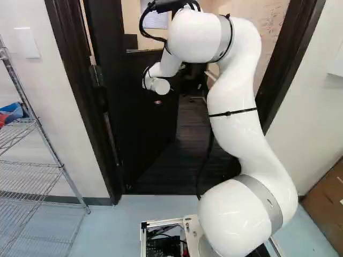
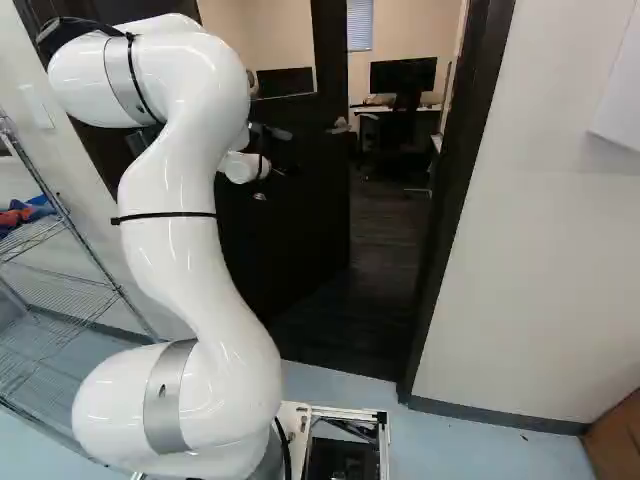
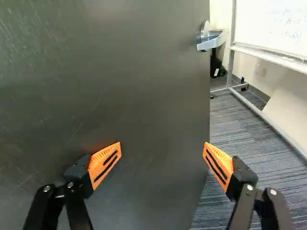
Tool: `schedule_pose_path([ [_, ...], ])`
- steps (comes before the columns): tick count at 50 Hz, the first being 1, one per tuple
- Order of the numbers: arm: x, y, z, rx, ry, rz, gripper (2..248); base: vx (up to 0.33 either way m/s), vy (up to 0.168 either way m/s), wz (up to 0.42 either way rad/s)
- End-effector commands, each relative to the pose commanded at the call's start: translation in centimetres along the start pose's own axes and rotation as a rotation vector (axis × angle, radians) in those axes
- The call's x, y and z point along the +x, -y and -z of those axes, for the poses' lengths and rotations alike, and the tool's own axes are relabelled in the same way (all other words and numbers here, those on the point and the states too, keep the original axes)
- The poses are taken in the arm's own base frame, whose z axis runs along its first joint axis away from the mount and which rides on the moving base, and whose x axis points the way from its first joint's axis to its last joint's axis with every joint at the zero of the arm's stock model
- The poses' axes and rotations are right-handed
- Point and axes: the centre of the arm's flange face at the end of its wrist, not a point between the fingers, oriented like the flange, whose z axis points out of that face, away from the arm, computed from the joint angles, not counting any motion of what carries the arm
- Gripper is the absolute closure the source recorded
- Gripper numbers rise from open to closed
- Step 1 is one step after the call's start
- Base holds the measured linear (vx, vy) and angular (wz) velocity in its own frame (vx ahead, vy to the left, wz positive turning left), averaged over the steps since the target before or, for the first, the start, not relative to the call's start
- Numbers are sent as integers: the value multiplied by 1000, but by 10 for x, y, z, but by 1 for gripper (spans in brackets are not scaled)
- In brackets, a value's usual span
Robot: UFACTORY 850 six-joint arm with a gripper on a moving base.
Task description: Open the door and move inside
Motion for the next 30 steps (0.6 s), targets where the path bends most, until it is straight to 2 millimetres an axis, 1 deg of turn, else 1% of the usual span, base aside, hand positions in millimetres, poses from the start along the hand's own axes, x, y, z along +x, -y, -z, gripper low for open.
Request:
schedule_pose_path([
  [12, -6, 20, -8, 37, -3, 17, 3, 0, 0, 0],
  [30, -14, 47, -8, 99, -1, 58, 3, 0, 0, 0],
])
